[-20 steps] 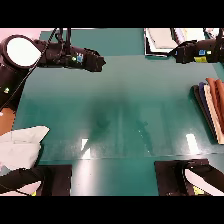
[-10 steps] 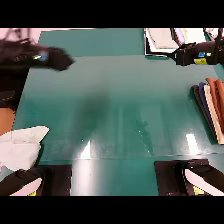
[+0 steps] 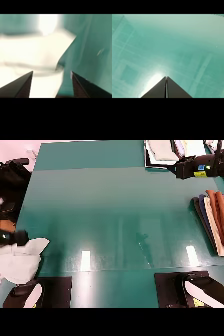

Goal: Fold the shirts.

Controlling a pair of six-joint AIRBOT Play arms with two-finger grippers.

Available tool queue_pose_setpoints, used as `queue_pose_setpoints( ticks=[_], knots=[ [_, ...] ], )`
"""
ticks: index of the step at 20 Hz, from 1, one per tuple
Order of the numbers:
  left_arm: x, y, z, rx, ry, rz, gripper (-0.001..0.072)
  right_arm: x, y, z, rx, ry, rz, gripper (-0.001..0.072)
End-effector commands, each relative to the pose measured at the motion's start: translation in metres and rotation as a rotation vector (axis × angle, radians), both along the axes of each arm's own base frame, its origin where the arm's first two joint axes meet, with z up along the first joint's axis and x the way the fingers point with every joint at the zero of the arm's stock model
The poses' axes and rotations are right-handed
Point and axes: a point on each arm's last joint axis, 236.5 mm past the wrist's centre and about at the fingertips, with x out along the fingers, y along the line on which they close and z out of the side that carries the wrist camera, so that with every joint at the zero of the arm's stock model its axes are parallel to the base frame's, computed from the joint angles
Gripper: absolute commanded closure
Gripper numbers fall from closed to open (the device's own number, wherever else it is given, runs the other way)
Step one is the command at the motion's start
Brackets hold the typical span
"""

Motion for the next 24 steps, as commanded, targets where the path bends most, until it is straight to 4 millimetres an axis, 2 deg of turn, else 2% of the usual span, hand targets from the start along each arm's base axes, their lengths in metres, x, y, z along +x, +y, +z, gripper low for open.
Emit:
queue_pose_setpoints(
  ticks=[1, 4, 7, 8, 9, 14, 15, 17, 18, 20, 22, 24],
  knots=[
    [-0.063, 0.014, -0.066, 0.036, 0.236, 0.053, 0.0150, 0.000, 0.000, 0.000, 0.000, -0.001, 0.001, 0.0691],
    [-0.079, 0.022, -0.083, 0.074, 0.297, 0.054, 0.0150, 0.000, 0.000, 0.001, 0.000, -0.002, 0.001, 0.0691],
    [-0.076, 0.024, -0.083, 0.082, 0.281, 0.065, 0.0152, 0.000, 0.000, 0.000, 0.000, -0.001, 0.001, 0.0691],
    [-0.075, 0.025, -0.083, 0.084, 0.273, 0.079, 0.0192, 0.000, 0.000, 0.000, 0.000, -0.001, 0.001, 0.0691],
    [-0.073, 0.025, -0.083, 0.086, 0.264, 0.078, 0.0257, 0.000, 0.000, 0.000, 0.000, -0.001, 0.001, 0.0692],
    [-0.051, 0.032, -0.082, 0.115, 0.172, 0.063, 0.0273, 0.000, 0.000, 0.000, 0.000, 0.000, 0.001, 0.0691],
    [-0.046, 0.032, -0.081, 0.117, 0.153, 0.061, 0.0294, 0.000, 0.000, 0.000, 0.000, 0.000, 0.001, 0.0691],
    [-0.041, 0.035, -0.080, 0.128, 0.130, 0.056, 0.0474, 0.000, 0.000, 0.000, 0.000, 0.000, 0.001, 0.0691],
    [-0.037, 0.035, -0.080, 0.131, 0.115, 0.055, 0.0472, 0.000, 0.000, 0.000, 0.000, 0.000, 0.002, 0.0691],
    [-0.036, 0.037, -0.079, 0.140, 0.109, 0.050, 0.0683, 0.000, 0.000, 0.000, 0.000, 0.000, 0.002, 0.0692],
    [-0.032, 0.039, -0.077, 0.148, 0.094, 0.050, 0.0684, 0.000, 0.001, 0.000, 0.000, 0.000, 0.002, 0.0691],
    [-0.018, 0.042, -0.057, 0.152, 0.033, 0.073, 0.0684, 0.000, 0.000, 0.000, 0.001, -0.001, 0.001, 0.0691]
  ],
)
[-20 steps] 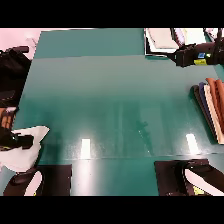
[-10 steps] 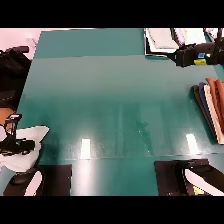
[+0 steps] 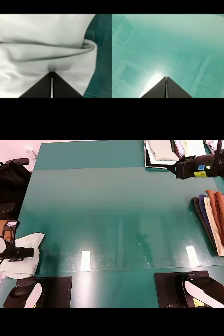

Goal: Fold the shirts.

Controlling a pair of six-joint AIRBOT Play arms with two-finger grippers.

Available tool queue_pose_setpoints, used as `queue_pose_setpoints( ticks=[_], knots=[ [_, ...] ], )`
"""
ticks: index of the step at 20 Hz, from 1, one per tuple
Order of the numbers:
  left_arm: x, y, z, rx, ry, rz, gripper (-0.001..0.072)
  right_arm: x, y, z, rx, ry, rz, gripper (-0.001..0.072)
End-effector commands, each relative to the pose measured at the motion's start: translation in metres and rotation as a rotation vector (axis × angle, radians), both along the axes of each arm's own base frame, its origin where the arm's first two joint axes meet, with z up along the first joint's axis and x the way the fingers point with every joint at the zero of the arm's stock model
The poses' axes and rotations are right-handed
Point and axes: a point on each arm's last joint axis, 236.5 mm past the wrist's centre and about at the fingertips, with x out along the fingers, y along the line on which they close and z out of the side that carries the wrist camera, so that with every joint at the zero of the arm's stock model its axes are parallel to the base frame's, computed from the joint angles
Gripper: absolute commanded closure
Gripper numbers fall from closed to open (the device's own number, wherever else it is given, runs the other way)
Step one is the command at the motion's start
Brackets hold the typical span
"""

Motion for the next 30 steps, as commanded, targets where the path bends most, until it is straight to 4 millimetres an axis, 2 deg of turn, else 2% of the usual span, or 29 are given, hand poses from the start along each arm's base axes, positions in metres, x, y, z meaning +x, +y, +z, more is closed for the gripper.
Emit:
queue_pose_setpoints(
  ticks=[1, 4, 5, 6, 7, 9, 13, 14, 15, 17, 23, 24, 25, 26, 29, 30],
  knots=[
    [0.027, 0.006, 0.035, 0.024, -0.118, 0.013, 0.0685, 0.000, 0.000, 0.001, 0.001, -0.002, 0.001, 0.0692],
    [0.065, 0.001, 0.106, 0.050, -0.296, -0.037, 0.0685, 0.000, 0.000, 0.001, 0.001, -0.002, 0.001, 0.0691],
    [0.069, -0.001, 0.115, 0.050, -0.316, -0.040, 0.0684, 0.000, 0.000, 0.001, 0.001, -0.002, 0.001, 0.0692],
    [0.066, -0.002, 0.114, 0.044, -0.305, -0.039, 0.0683, 0.000, 0.000, 0.001, 0.000, -0.002, 0.001, 0.0691],
    [0.058, -0.003, 0.105, 0.038, -0.259, -0.037, 0.0672, 0.000, 0.000, 0.001, 0.000, -0.002, 0.001, 0.0691],
    [0.039, -0.003, 0.078, 0.024, -0.153, -0.019, 0.0017, 0.000, 0.000, 0.000, 0.000, -0.002, 0.001, 0.0691],
    [0.000, -0.001, 0.005, 0.030, 0.022, -0.012, 0.0008, 0.000, 0.000, 0.000, 0.000, -0.001, 0.001, 0.0692],
    [-0.007, -0.001, -0.010, 0.034, 0.044, -0.013, 0.0009, 0.000, 0.000, 0.000, 0.000, -0.001, 0.001, 0.0692],
    [-0.002, -0.001, -0.008, 0.026, 0.037, -0.003, 0.0043, 0.001, 0.000, 0.001, 0.001, -0.005, -0.002, 0.0692],
    [0.005, 0.004, -0.006, 0.037, 0.018, 0.008, 0.0038, 0.003, 0.000, 0.004, 0.005, -0.019, -0.006, 0.0691],
    [0.007, 0.004, -0.027, 0.034, 0.061, -0.009, 0.0039, 0.003, -0.001, 0.004, 0.004, -0.018, -0.007, 0.0692],
    [0.007, 0.004, -0.028, 0.034, 0.067, -0.010, 0.0169, 0.003, -0.001, 0.004, 0.004, -0.018, -0.007, 0.0692],
    [0.008, 0.004, -0.028, 0.034, 0.066, -0.011, 0.0456, 0.003, -0.001, 0.003, 0.003, -0.018, -0.007, 0.0692],
    [0.011, 0.004, -0.028, 0.035, 0.055, -0.014, 0.0688, 0.003, -0.001, 0.004, 0.004, -0.019, -0.007, 0.0691],
    [0.015, 0.005, -0.026, 0.035, 0.039, -0.016, 0.0683, 0.003, -0.001, 0.004, 0.004, -0.018, -0.007, 0.0691],
    [0.018, 0.005, -0.017, 0.035, 0.032, -0.008, 0.0684, 0.003, -0.001, 0.004, 0.004, -0.019, -0.007, 0.0692]
  ],
)
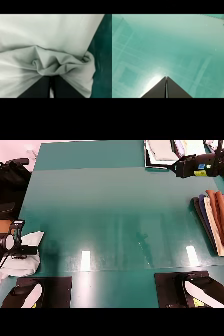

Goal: Fold the shirts.

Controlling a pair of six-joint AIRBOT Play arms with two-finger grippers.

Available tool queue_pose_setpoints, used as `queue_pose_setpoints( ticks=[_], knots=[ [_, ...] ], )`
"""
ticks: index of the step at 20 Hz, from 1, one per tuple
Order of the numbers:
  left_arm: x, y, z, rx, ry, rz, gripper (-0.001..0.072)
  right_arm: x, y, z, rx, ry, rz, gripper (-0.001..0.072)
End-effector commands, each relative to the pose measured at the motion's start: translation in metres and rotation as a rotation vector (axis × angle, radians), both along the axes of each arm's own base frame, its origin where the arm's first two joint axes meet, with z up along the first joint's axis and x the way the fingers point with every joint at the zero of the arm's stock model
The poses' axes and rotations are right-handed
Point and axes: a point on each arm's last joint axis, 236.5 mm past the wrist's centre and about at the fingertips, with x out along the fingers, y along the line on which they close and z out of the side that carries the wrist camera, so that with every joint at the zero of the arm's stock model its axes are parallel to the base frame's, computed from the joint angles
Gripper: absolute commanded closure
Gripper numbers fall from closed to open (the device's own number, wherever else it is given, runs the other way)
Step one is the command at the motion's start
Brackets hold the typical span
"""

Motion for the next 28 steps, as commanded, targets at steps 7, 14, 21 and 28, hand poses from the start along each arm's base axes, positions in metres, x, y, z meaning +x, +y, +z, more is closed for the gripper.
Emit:
queue_pose_setpoints(
  ticks=[7, 14, 21, 28],
  knots=[
    [0.117, -0.068, 0.269, -0.002, -0.615, -0.268, 0.0688, 0.003, -0.002, 0.090, 0.024, -0.221, -0.014, 0.0692],
    [0.147, -0.249, 0.422, -0.167, -0.900, -0.785, 0.0688, -0.013, -0.036, 0.181, 0.034, -0.423, -0.105, 0.0693],
    [0.129, -0.471, 0.324, -0.409, -0.669, -1.217, 0.0682, -0.019, -0.069, 0.199, 0.014, -0.453, -0.191, 0.0693],
    [0.158, -0.504, 0.261, -0.516, -0.550, -1.155, 0.0140, -0.019, -0.069, 0.195, 0.009, -0.436, -0.188, 0.0692]
  ],
)
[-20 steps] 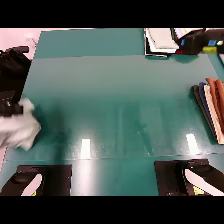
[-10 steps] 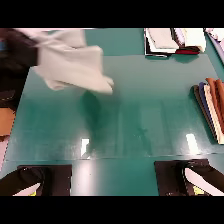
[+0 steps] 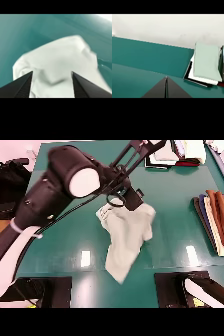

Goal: Fold the shirts.

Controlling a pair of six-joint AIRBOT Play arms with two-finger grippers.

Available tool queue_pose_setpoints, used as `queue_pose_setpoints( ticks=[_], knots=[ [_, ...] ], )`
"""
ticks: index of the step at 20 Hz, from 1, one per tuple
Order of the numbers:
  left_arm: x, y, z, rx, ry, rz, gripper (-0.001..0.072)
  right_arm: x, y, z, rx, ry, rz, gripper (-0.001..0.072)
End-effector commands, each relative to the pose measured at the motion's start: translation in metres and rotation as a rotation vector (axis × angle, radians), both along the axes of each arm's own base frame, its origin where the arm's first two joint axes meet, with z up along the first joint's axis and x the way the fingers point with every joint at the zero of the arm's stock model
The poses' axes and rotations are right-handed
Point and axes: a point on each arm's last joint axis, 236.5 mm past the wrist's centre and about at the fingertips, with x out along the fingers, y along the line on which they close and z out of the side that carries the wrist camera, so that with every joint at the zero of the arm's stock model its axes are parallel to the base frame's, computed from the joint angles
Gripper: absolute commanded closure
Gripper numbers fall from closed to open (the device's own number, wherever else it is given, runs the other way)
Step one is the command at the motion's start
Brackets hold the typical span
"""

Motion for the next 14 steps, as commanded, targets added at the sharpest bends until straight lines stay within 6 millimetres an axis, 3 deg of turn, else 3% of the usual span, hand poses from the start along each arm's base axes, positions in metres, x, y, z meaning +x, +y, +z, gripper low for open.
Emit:
queue_pose_setpoints(
  ticks=[1, 4, 6, 9, 11, 14],
  knots=[
    [0.042, 0.033, -0.027, 0.013, 0.108, 0.138, 0.0140, -0.001, -0.001, -0.002, -0.001, 0.010, 0.000, 0.0692],
    [0.107, 0.132, -0.074, 0.008, 0.287, 0.448, 0.0140, -0.003, 0.001, -0.006, -0.005, 0.029, 0.006, 0.0693],
    [0.122, 0.162, -0.116, -0.078, 0.440, 0.541, 0.0140, -0.003, 0.001, -0.009, -0.008, 0.042, 0.009, 0.0692],
    [0.128, 0.179, -0.188, -0.126, 0.570, 0.625, 0.0141, -0.003, 0.001, -0.010, -0.008, 0.043, 0.009, 0.0692],
    [0.120, 0.176, -0.233, -0.081, 0.648, 0.636, 0.0141, -0.003, 0.001, -0.010, -0.006, 0.043, 0.009, 0.0692],
    [0.114, 0.157, -0.266, -0.072, 0.710, 0.614, 0.0140, -0.004, 0.001, -0.010, -0.005, 0.044, 0.010, 0.0692]
  ],
)
